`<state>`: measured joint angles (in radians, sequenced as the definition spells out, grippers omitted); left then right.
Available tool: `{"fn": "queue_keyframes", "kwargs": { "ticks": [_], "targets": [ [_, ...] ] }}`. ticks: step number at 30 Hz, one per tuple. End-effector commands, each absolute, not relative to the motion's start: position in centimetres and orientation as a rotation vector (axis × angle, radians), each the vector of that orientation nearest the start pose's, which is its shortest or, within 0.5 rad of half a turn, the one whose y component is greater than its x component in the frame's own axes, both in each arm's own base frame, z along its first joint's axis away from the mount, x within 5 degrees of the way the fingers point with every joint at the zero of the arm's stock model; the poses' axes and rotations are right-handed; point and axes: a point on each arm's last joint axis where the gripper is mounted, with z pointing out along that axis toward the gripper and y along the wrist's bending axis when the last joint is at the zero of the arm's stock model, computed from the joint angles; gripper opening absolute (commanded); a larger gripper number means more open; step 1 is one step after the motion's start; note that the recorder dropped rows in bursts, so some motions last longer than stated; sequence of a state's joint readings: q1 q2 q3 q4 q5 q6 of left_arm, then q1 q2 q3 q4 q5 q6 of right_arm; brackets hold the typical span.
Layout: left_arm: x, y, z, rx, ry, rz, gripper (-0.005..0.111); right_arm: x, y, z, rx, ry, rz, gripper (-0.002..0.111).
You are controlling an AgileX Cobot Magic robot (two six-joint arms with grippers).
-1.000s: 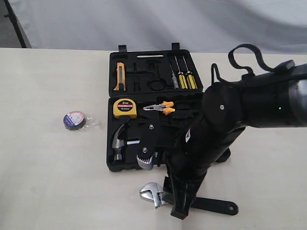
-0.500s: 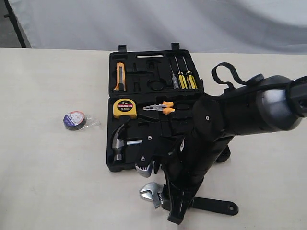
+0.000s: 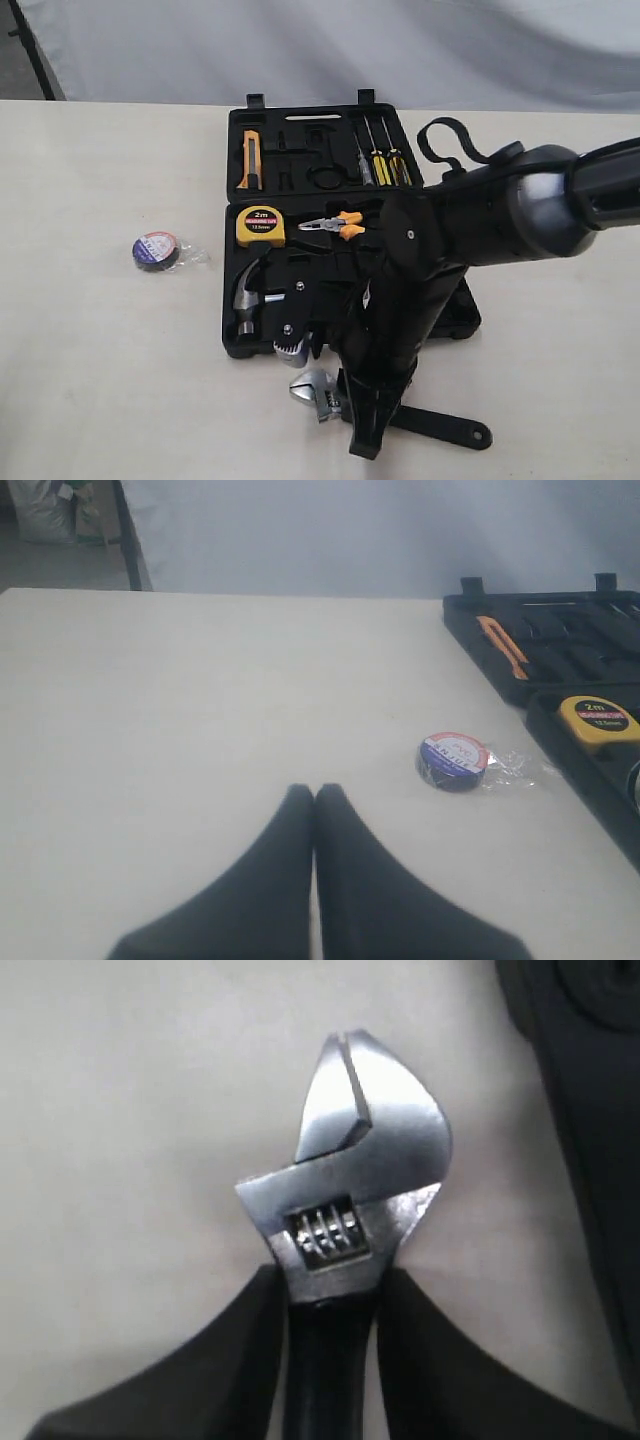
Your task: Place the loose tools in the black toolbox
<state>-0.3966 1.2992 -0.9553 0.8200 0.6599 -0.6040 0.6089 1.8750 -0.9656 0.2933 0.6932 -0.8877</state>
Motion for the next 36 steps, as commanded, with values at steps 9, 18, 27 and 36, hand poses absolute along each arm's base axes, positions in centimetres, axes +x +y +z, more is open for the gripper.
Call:
{"fn": "queue_keyframes", "kwargs": {
  "ticks": [9, 18, 27, 36],
  "targets": [
    [26.3, -6.6, 30.7, 0.306, 2.223, 0.348, 0.001, 25.7, 20.3, 17.0, -1.813, 2.378, 0.255, 0.0],
    [26.3, -6.6, 30.7, 0.306, 2.223, 0.348, 0.001, 23.2, 21.3, 14.8, -1.793, 2.403, 0.242, 0.06],
    [26.3, -6.6, 30.7, 0.306, 2.223, 0.348, 0.001, 22.2, 20.5, 10.8, -1.746, 2.473, 0.182, 0.06],
    [26.3, -6.6, 30.7, 0.306, 2.223, 0.348, 0.001, 21.9, 20.3, 8.6, -1.752, 2.576, 0.18, -0.001]
  ]
}}
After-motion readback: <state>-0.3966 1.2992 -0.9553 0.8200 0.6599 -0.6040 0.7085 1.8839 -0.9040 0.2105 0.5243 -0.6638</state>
